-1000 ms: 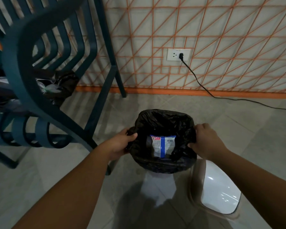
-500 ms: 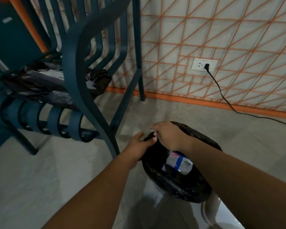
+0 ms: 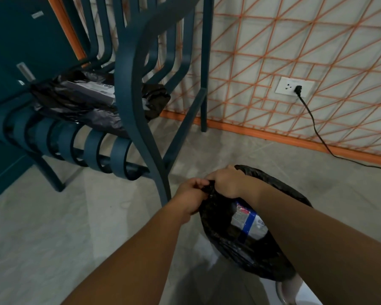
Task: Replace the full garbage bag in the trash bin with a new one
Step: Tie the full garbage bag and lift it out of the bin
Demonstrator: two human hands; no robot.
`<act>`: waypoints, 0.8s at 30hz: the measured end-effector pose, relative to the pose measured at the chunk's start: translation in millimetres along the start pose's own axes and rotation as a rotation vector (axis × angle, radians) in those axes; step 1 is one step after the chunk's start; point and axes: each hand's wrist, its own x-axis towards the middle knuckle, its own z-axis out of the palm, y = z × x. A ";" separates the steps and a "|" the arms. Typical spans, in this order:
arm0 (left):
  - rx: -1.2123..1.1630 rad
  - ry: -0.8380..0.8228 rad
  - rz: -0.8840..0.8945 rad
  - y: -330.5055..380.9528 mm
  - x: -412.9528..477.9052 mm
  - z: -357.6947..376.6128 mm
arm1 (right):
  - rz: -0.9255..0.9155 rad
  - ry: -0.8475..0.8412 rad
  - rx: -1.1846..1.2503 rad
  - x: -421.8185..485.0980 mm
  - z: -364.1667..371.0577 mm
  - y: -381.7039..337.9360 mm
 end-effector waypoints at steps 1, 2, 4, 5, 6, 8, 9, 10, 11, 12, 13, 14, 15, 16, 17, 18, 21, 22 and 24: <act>0.013 -0.005 0.022 -0.3 -0.8 0.7 | 0.006 -0.005 -0.004 0.8 1.1 0.7; 0.031 -0.019 0.039 -0.2 -1.5 1.2 | 0.012 -0.010 -0.010 1.2 2.8 1.1; 0.069 -0.061 0.057 -0.1 -1.9 1.8 | 0.022 -0.033 -0.042 3.3 5.8 3.8; 0.088 -0.080 0.058 0.6 -1.9 2.4 | 0.023 -0.042 -0.057 4.1 6.2 5.4; 0.108 -0.093 0.052 1.3 -2.1 3.0 | 0.015 -0.044 -0.080 4.0 6.7 7.1; 0.155 -0.100 0.000 2.6 -0.6 3.6 | -0.034 -0.035 -0.151 0.8 5.9 9.1; 0.182 -0.098 -0.044 3.2 -0.4 3.1 | -0.062 -0.021 -0.193 -1.6 5.6 10.4; 0.215 -0.100 -0.089 3.4 -0.6 2.6 | -0.084 -0.006 -0.240 -4.3 6.2 11.7; 0.249 -0.117 -0.122 3.0 -0.3 2.1 | -0.102 0.007 -0.293 -7.3 7.0 13.4; 0.274 -0.146 -0.143 2.3 0.4 1.7 | -0.113 0.018 -0.345 -9.9 8.1 14.8; 0.284 -0.170 -0.153 1.1 0.3 1.8 | -0.119 0.024 -0.396 -12.2 9.3 15.6; 0.289 -0.184 -0.162 0.3 -0.4 2.5 | -0.122 0.028 -0.445 -13.4 10.5 16.6; 0.300 -0.186 -0.164 -0.4 -0.9 3.3 | -0.116 0.026 -0.486 -14.5 10.6 17.2; 0.314 -0.182 -0.163 -1.0 -1.0 4.0 | -0.109 0.024 -0.513 -15.2 9.9 17.4; 0.332 -0.177 -0.161 -1.0 -1.0 5.0 | -0.100 0.023 -0.535 -16.2 8.8 17.5; 0.349 -0.172 -0.159 -0.7 -1.3 5.9 | -0.086 0.022 -0.548 -17.0 7.7 17.8; 0.410 -0.147 -0.142 1.0 -3.6 7.1 | -0.040 0.048 -0.533 -19.8 5.7 19.9; 0.434 -0.137 -0.134 1.3 -3.9 6.4 | -0.029 0.055 -0.525 -21.8 3.9 20.8; 0.455 -0.114 -0.119 2.2 -5.4 3.2 | -0.008 0.072 -0.505 -25.6 -0.5 27.2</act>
